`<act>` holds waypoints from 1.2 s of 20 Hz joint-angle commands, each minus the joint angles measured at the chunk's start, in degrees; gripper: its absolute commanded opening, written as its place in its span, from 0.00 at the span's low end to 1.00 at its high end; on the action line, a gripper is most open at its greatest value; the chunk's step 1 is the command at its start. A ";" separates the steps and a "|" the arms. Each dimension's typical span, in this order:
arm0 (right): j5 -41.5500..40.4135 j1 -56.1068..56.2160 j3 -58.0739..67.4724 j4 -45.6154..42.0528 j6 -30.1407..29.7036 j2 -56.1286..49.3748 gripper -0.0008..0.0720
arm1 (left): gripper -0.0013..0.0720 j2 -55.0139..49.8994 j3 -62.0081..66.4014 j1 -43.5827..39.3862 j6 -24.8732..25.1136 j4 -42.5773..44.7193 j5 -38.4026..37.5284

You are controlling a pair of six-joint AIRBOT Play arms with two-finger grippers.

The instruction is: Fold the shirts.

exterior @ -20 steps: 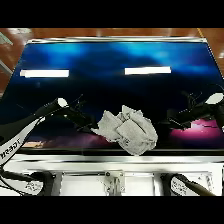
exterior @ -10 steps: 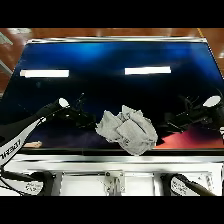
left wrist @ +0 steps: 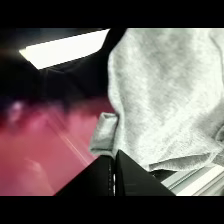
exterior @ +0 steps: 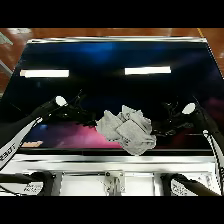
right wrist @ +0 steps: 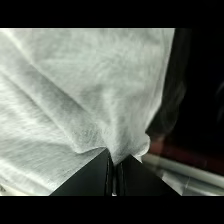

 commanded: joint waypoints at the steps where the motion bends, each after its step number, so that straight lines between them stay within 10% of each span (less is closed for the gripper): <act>1: -1.51 1.57 4.83 -0.98 0.48 4.07 0.09 | 0.06 5.81 3.45 0.63 -3.37 9.57 0.42; 14: -22.36 1.51 40.39 5.22 3.50 32.63 0.09 | 0.06 33.73 50.77 9.25 -2.82 11.61 0.98; 18: -13.66 1.51 42.01 4.20 5.29 34.14 0.09 | 0.06 36.85 52.48 9.27 -2.91 13.49 -1.29; 24: 11.78 1.51 41.99 -7.91 17.57 35.56 0.09 | 0.06 37.81 51.82 9.27 -7.39 29.99 -25.68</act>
